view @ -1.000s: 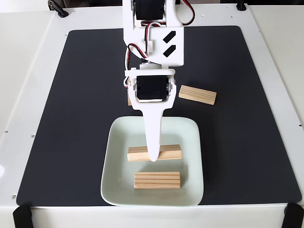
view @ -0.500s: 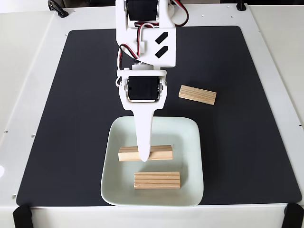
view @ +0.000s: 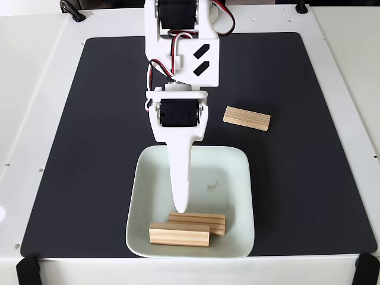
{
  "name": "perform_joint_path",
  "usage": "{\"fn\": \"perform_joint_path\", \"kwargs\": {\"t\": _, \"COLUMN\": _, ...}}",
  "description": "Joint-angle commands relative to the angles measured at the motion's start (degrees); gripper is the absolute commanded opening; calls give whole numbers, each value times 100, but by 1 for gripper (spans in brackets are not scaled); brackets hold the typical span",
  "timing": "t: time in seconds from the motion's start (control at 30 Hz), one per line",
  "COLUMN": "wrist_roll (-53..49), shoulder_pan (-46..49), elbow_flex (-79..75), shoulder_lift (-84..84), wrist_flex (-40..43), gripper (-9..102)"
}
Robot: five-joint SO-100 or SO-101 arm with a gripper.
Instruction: Pick up the wooden block and place them on the plate.
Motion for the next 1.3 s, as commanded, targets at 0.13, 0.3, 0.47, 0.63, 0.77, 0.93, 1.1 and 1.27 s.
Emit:
{"fn": "perform_joint_path", "kwargs": {"t": 0.13, "wrist_roll": -176, "shoulder_pan": -9, "elbow_flex": -26, "shoulder_lift": 606, "wrist_flex": 88, "gripper": 37}}
{"fn": "perform_joint_path", "kwargs": {"t": 0.3, "wrist_roll": -141, "shoulder_pan": -44, "elbow_flex": 378, "shoulder_lift": 1239, "wrist_flex": 492, "gripper": 37}}
{"fn": "perform_joint_path", "kwargs": {"t": 0.47, "wrist_roll": -211, "shoulder_pan": -88, "elbow_flex": 2109, "shoulder_lift": 2637, "wrist_flex": 439, "gripper": 34}}
{"fn": "perform_joint_path", "kwargs": {"t": 0.63, "wrist_roll": -396, "shoulder_pan": -246, "elbow_flex": 4043, "shoulder_lift": 4184, "wrist_flex": 413, "gripper": 21}}
{"fn": "perform_joint_path", "kwargs": {"t": 0.77, "wrist_roll": -501, "shoulder_pan": -431, "elbow_flex": 5335, "shoulder_lift": 5238, "wrist_flex": 475, "gripper": 9}}
{"fn": "perform_joint_path", "kwargs": {"t": 0.93, "wrist_roll": -413, "shoulder_pan": -905, "elbow_flex": 6521, "shoulder_lift": 6205, "wrist_flex": 483, "gripper": -1}}
{"fn": "perform_joint_path", "kwargs": {"t": 1.1, "wrist_roll": 149, "shoulder_pan": -1652, "elbow_flex": 6838, "shoulder_lift": 6627, "wrist_flex": 668, "gripper": 1}}
{"fn": "perform_joint_path", "kwargs": {"t": 1.27, "wrist_roll": 1028, "shoulder_pan": -2145, "elbow_flex": 6346, "shoulder_lift": 6618, "wrist_flex": 1239, "gripper": 0}}
